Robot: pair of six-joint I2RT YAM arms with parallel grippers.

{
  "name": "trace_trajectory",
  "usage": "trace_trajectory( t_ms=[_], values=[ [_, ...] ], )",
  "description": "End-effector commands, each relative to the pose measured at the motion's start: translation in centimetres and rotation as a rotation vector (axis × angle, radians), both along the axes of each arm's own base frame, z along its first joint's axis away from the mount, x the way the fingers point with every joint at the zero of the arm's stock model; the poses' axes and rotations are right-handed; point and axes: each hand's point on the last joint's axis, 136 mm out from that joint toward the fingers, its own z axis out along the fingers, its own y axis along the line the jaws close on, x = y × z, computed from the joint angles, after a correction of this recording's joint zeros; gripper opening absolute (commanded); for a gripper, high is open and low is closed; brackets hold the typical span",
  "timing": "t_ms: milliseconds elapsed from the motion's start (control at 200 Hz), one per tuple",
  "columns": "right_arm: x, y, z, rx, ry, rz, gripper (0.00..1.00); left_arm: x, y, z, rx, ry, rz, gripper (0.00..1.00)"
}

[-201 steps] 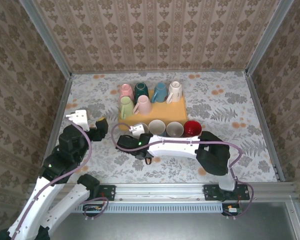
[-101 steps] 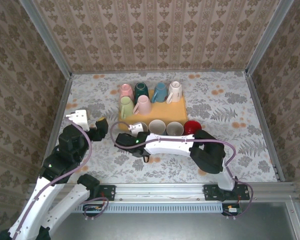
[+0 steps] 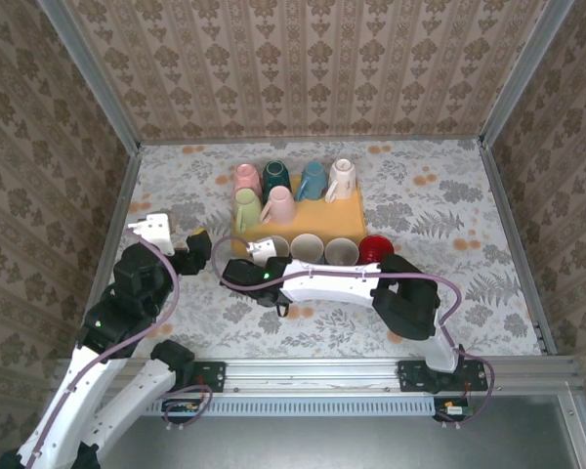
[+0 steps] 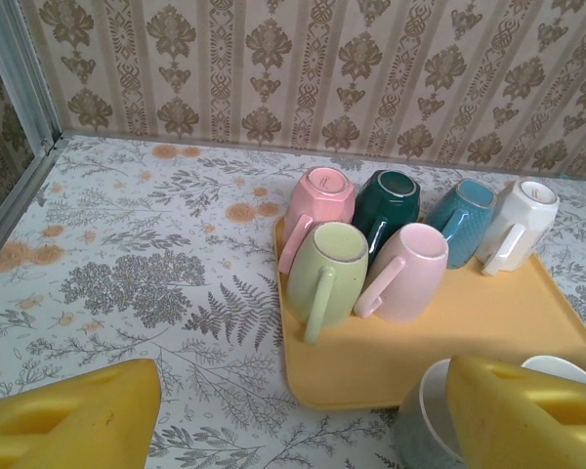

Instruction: Turn the mug right side up

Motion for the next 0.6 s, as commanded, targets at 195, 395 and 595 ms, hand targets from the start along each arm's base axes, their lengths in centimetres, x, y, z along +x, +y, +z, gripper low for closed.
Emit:
trace_trajectory(
  t_ms=[195, 395, 595],
  values=[
    [-1.0, -1.8, 5.9, 0.074, -0.078, 0.02, 0.7, 0.1, -0.2, -0.2, -0.007, 0.004, -0.006, 0.78],
    [-2.4, -1.9, 8.9, 0.197, -0.069, 0.118, 0.7, 0.3, -0.5, -0.5, 0.002, 0.015, -0.02, 0.78],
    [-3.3, -3.4, 12.1, 0.286, -0.075, 0.217, 0.71, 0.8, -1.8, -1.4, 0.013, 0.053, -0.07, 0.78]
  ],
)
